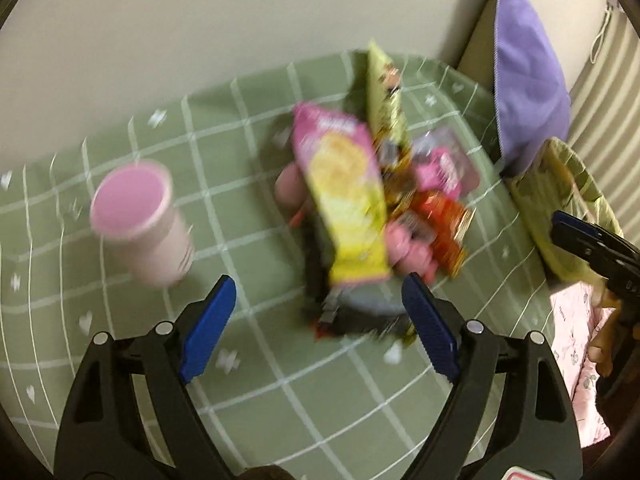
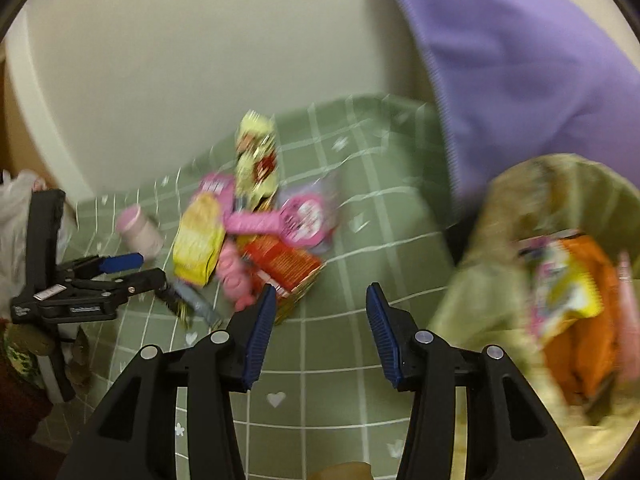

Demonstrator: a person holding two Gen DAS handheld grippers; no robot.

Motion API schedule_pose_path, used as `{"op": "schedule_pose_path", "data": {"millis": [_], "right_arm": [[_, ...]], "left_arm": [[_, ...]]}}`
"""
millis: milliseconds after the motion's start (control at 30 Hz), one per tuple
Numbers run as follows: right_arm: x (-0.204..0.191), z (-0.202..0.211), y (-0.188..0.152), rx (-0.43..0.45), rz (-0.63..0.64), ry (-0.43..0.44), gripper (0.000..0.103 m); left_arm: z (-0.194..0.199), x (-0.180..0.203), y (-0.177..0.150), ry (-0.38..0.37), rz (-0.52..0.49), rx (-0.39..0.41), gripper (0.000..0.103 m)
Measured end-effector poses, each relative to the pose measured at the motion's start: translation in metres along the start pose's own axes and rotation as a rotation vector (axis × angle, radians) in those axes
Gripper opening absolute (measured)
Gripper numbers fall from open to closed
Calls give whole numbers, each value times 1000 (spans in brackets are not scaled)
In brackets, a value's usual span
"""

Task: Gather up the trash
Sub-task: 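Grasp the dark silver wrapper with the left tool while the right tool grasps the red wrapper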

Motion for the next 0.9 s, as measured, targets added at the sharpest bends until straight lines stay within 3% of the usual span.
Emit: {"op": "schedule_pose_path", "data": {"millis": [200,300,433,533,733,900], "right_arm": [[-24,-46,-19,-56,80,78,44],[-31,-71,-14,-28,141,84,44],[-30,-98,-6,5,163,59,44],[-30,-110,-13,-48,130,94,44],[-34,-89,-45,-134,72,143,44],[-29,-53,-60,-131,56,118,44]], "left_arm": [[6,-5,-14,-8,37,-43,73],[11,-1,-15,-3,11,-53,73],[17,2,-12,7,-21,-50,73],[20,2,-11,2,-16,-45,73],[21,-10,-17,-46,65,-42,73],[10,-8,-22,-87,141,-65,73]]}}
Point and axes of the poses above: each gripper's, at about its wrist camera, not at the fingertips, and z roughly against the way its jaws point, x to its right, y to its top, the point moved 3 cm from there along -z, roughly the way its jaws point, and after that the axes turned 14 degrees about x, right-handed, at the moved point
